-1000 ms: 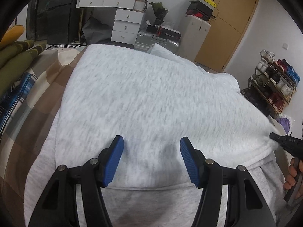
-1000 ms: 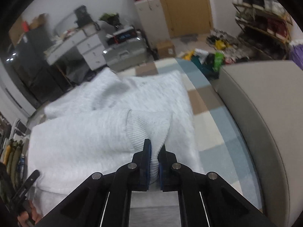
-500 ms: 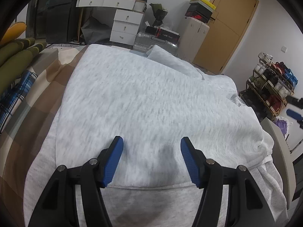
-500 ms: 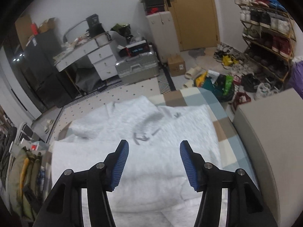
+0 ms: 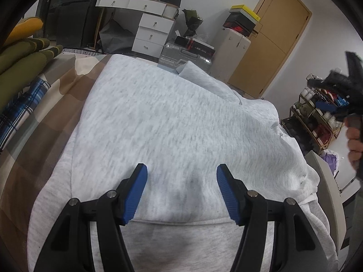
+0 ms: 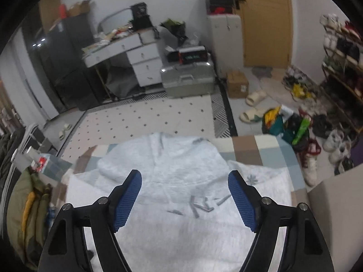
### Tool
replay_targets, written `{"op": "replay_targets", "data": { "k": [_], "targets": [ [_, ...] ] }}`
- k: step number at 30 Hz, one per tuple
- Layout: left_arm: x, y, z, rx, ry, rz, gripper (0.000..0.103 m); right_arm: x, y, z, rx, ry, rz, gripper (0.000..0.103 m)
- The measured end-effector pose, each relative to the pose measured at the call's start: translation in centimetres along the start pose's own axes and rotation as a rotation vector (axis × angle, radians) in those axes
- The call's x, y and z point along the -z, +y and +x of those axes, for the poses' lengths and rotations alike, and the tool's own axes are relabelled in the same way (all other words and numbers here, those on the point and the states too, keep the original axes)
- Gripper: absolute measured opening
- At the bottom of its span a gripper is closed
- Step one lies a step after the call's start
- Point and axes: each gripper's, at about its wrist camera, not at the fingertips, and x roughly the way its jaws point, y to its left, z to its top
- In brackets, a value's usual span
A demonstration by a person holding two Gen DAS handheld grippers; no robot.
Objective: Fold large clothes
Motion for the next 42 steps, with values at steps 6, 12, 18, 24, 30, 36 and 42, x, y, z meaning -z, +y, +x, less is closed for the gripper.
{"op": "replay_targets", "data": {
  "k": [6,12,18,24,30,36,42],
  "targets": [
    [-0.1,0.1,0.1,-0.001,0.000,-0.004,0.058,0.1,-2.2,7.5,0.036,0.044,0.068,0.073],
    [-0.1,0.3,0.2,0.004,0.000,-0.011,0.058,-2.8,-2.2,12.0,0.055,0.062,0.076,0.073],
    [-0.1,0.3,0.3,0.006,0.000,-0.012,0.058,-2.9,-2.7,15.4,0.090,0.079,0.115,0.064],
    [-0.2,0.4,0.3,0.010,0.000,-0.015,0.058,-1.5,-2.5,9.8,-0.127,-0.049,0.067,0.008],
    [-0.1,0.1,0.3,0.002,-0.001,-0.010,0.058,5.3,-2.4,2.2,-0.379,0.026,-0.162,0.006],
    [-0.1,0.0,0.4,-0.002,0.001,-0.005,0.058,9.5,-4.2,3.2,-0.215,0.266,-0.215,0.019],
    [0.0,0.0,0.3,-0.003,0.000,-0.007,0.058,4.6,-7.4,1.7,-0.142,0.050,0.041,0.052]
  ]
}}
